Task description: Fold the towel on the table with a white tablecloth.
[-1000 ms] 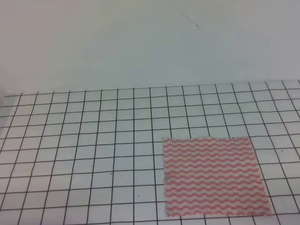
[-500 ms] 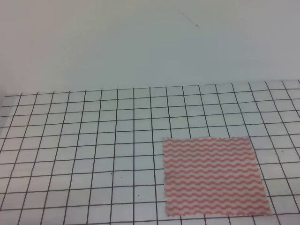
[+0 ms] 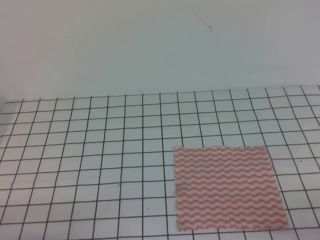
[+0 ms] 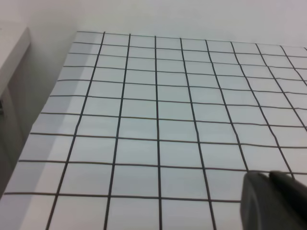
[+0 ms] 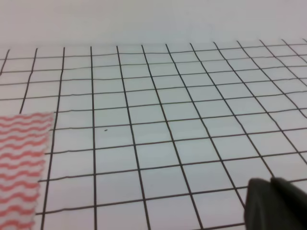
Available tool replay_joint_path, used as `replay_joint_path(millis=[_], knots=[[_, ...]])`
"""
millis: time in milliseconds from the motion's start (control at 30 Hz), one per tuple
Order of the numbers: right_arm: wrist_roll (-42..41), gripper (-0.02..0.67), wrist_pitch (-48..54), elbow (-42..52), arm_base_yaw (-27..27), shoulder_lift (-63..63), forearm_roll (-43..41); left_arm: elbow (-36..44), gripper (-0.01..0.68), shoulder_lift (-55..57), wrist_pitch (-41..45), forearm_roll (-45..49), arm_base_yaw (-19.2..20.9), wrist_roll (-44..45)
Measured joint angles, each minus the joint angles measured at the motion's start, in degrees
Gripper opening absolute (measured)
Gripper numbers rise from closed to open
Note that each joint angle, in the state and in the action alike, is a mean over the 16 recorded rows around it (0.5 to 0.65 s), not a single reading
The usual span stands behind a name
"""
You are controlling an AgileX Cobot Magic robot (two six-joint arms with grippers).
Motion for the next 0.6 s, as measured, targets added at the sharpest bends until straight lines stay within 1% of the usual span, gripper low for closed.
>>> replay_joint_path(millis=[367, 600], knots=[[0.41, -0.002, -0.18, 0.0, 0.0, 0.0, 1.59, 0.0, 0.0, 0.0, -0.12, -1.68, 0.0, -0.02], [0.69, -0.002, -2.5, 0.0, 0.0, 0.0, 4.51, 0.0, 0.0, 0.0, -0.47, -7.1, 0.0, -0.03]])
